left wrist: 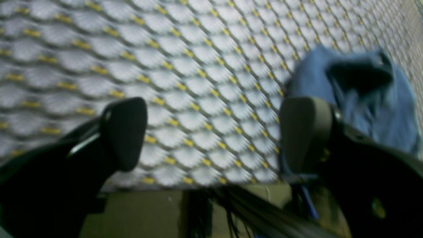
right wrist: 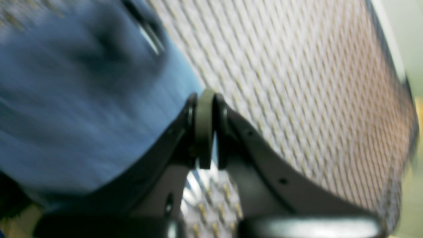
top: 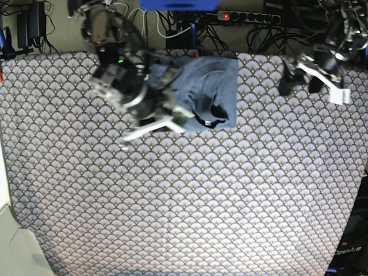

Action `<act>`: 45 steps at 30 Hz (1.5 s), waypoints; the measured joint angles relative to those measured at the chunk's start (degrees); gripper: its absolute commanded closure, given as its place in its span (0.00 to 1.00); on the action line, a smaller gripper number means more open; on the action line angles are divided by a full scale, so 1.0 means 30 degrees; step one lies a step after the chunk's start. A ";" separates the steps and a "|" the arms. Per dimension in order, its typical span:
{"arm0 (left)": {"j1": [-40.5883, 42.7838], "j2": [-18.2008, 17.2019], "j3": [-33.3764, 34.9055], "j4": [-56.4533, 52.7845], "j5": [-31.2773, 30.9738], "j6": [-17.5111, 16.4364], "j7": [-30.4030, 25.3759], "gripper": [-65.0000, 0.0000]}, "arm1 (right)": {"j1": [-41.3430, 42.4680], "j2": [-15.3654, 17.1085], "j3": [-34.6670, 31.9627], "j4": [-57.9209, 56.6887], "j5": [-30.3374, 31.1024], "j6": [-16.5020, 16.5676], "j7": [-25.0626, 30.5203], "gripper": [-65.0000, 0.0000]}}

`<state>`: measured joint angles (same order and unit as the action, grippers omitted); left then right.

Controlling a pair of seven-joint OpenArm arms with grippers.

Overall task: Fold the T-shirt properly
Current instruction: 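Move the left gripper to the folded bundle's edge and grasp it, then fold the grasped edge with the left gripper under the bundle, then release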

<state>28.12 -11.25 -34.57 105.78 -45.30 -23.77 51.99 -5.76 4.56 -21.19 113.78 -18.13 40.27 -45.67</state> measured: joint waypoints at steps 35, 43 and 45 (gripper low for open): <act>-0.2091 0.2973 0.7206 -0.4583 0.5697 -0.3031 -0.0481 0.99 | -0.0838 0.0743 0.5435 0.0000 0.0175 -0.0007 0.0393 1.00; -0.3708 0.4109 0.4714 -0.4896 0.6258 -0.2994 0.0248 0.99 | -0.0874 0.0736 0.5435 0.0000 0.0175 -0.0007 0.0393 1.00; -0.4758 0.4342 0.3832 -0.5246 0.6608 -0.2725 0.0364 0.99 | -0.0852 0.0750 0.5435 -0.0022 0.0153 -0.0007 0.0372 1.00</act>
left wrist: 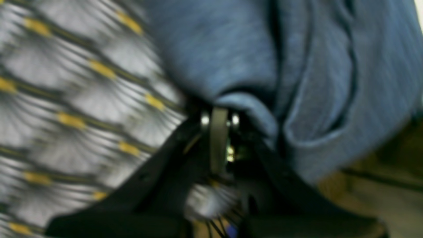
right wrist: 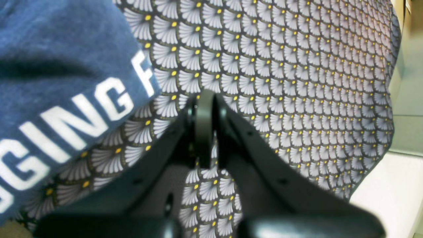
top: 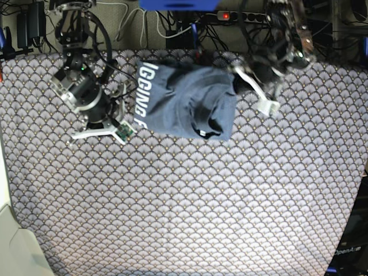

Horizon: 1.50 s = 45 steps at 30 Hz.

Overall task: Fold the T-shirt properly
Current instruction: 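Fold the grasped edge with the left gripper under the bundle, then release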

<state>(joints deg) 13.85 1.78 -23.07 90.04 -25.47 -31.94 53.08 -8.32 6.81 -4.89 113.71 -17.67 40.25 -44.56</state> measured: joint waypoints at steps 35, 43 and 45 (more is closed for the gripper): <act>0.1494 -0.0816 0.3213 0.1545 -0.0313 0.3198 0.0838 0.99 | 0.0153 0.0619 -0.0124 -0.0532 0.0029 -0.0007 0.0095 1.00; -0.0678 0.0736 0.3315 -0.1428 -0.0663 0.2871 -0.0845 0.99 | -0.0583 0.0634 -0.0131 -0.0532 0.0000 0.0000 0.0058 1.00; -0.2055 0.1297 0.3373 -0.2550 -0.0262 0.3140 -0.1013 0.99 | -0.0685 0.0576 -0.0117 -0.0532 0.0015 0.0000 0.0015 1.00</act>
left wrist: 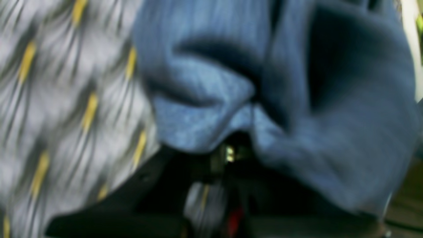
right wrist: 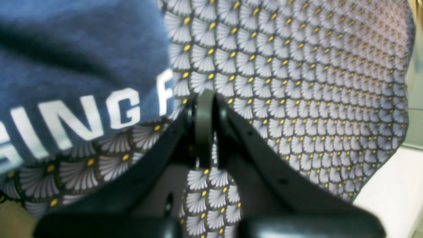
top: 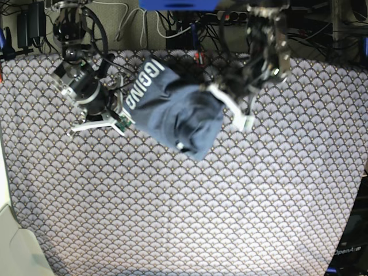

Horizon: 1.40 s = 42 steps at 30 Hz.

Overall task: Fold the T-shirt properly
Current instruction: 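Fold the grasped edge with the left gripper under the bundle, then release, then press the right gripper onto the bundle's lettered edge to tidy it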

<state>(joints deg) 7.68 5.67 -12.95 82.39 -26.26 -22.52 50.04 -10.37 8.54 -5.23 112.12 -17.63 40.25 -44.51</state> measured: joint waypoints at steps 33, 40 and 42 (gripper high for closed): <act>-0.6033 -0.1056 -0.2033 -0.4605 0.0138 0.0087 -0.2047 0.99 | -0.0641 -0.1887 -0.0568 -0.3679 -0.0058 -0.0007 0.0073 1.00; -0.4175 -0.2674 -0.7351 0.0044 0.0488 0.0160 0.0962 0.99 | -0.1362 -0.1406 0.0758 0.0758 -0.0051 -0.0080 0.0146 1.00; -0.3133 -0.3330 -0.7978 0.0823 0.0408 0.0189 0.1209 0.99 | -0.1297 -0.1537 0.0641 0.0612 0.0015 -0.0015 0.0066 1.00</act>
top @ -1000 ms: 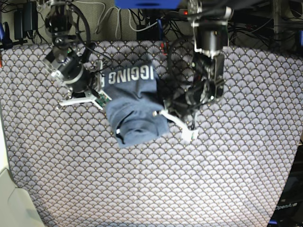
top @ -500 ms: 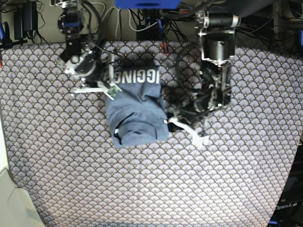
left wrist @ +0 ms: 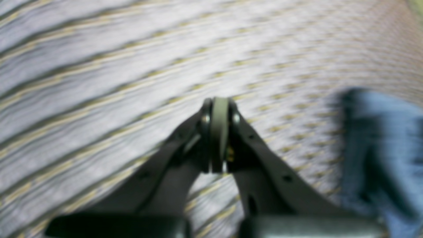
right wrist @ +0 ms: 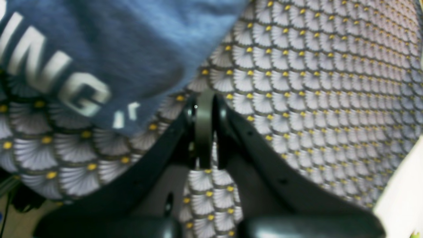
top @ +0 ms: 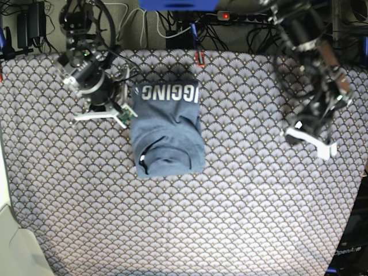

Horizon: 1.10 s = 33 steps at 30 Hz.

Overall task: Fold the T-shirt properly
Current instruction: 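Press the right gripper onto the bundle's lettered edge to tidy it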

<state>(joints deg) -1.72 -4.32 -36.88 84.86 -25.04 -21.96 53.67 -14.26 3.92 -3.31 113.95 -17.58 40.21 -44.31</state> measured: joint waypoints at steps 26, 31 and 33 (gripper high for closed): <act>0.5960 -0.0780 -0.5319 0.3876 -0.0313 -0.0328 -0.0102 0.99 | 0.1668 -0.3075 -0.5406 -0.7096 0.0000 -0.0051 0.2616 1.00; 0.6054 -0.0780 -0.5552 0.4087 -0.0284 -0.0328 0.0102 0.99 | 0.1530 -0.3075 -0.5421 -0.7475 -0.0029 -0.0066 0.3016 1.00; 0.6003 -0.0787 -0.5544 0.4401 -0.0299 -0.0321 0.0087 0.99 | 0.1275 -0.2747 -0.5464 -0.5967 -0.0102 -0.0015 0.2674 1.00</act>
<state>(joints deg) 16.29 -6.68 -53.52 98.06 -25.93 -22.92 53.93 -10.44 -4.32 -19.70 96.05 -17.89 40.16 -36.29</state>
